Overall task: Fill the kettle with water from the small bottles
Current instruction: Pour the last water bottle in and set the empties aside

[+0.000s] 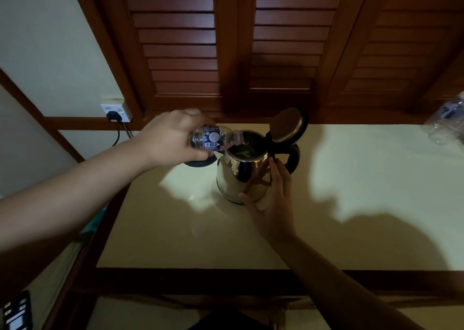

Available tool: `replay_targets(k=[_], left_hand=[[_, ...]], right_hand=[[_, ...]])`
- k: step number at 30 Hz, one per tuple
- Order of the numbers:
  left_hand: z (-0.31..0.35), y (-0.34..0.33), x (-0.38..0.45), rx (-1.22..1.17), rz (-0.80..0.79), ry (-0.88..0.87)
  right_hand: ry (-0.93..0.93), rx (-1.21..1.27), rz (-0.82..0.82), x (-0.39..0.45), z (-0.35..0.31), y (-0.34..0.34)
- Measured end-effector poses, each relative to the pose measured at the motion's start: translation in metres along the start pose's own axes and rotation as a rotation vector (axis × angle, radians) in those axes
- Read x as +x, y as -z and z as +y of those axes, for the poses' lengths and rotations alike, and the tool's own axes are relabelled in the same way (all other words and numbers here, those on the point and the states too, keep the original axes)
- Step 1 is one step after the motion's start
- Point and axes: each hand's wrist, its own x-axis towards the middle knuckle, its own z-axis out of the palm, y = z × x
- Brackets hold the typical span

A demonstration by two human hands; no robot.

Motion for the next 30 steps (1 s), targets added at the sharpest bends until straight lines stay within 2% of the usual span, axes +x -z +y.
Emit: replay_targets(k=[14,30], left_hand=[[0.004,0.006,0.005,0.015,-0.04,0.013],[0.01,0.014,0.011,0.171,-0.059,-0.028]], right_hand=[[0.005,0.01,-0.009,0.003,0.004,0.003],[-0.007,0.019,-0.015,0.002,0.007,0.001]])
